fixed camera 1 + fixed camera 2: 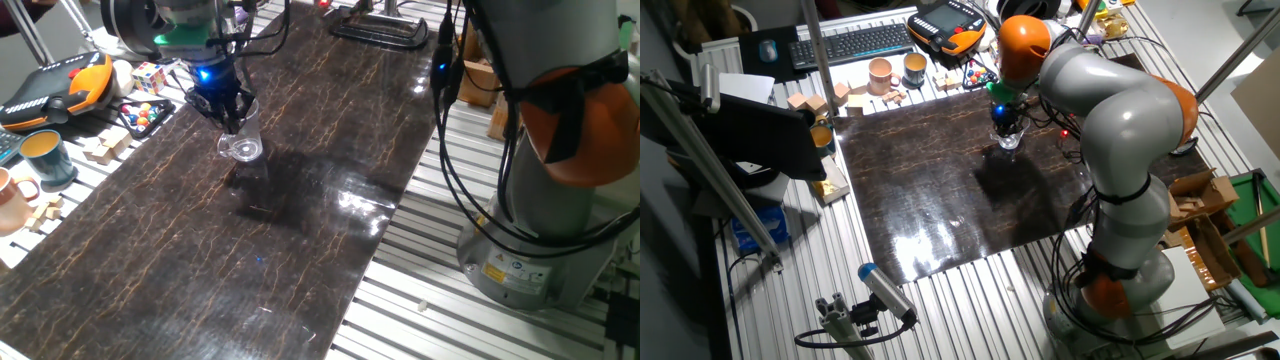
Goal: Pick up the cup
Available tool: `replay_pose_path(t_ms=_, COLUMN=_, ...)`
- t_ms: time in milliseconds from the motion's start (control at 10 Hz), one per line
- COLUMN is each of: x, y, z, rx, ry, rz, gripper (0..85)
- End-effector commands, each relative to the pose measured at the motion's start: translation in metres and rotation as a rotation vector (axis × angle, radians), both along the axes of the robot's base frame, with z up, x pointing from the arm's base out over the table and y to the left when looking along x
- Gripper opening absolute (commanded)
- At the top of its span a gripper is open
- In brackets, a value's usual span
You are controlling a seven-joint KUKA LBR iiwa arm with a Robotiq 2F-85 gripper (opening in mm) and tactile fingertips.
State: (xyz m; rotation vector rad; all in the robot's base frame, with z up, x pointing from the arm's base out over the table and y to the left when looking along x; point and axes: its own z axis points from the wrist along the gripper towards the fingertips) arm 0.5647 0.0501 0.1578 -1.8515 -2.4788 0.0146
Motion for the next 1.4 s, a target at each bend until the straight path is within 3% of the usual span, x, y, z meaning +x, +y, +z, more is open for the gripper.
replay_pose_path(t_ms=0, x=0.0001, y=0.0, z=0.0, rx=-0.001, ry=-0.001, rz=-0.064, gripper=1.0)
replay_pose_path(t_ms=300, x=0.0088, y=0.0, z=-0.007, rx=0.032, ry=-0.015, rz=-0.148, gripper=2.3)
replay_pose_path(t_ms=500, x=0.0147, y=0.001, z=-0.013, rx=0.026, ry=-0.027, rz=-0.177, gripper=27.3)
replay_pose_path(t_ms=600, x=0.0169, y=0.002, z=-0.015, rx=0.026, ry=-0.03, rz=-0.187, gripper=36.3)
replay_pose_path(t_ms=700, x=0.0204, y=0.004, z=-0.018, rx=0.025, ry=-0.031, rz=-0.196, gripper=40.0)
replay_pose_path(t_ms=900, x=0.0284, y=0.004, z=-0.027, rx=0.021, ry=-0.041, rz=-0.227, gripper=44.7)
replay_pose_path(t_ms=1300, x=0.0383, y=0.013, z=-0.041, rx=-0.003, ry=-0.056, rz=-0.294, gripper=43.0)
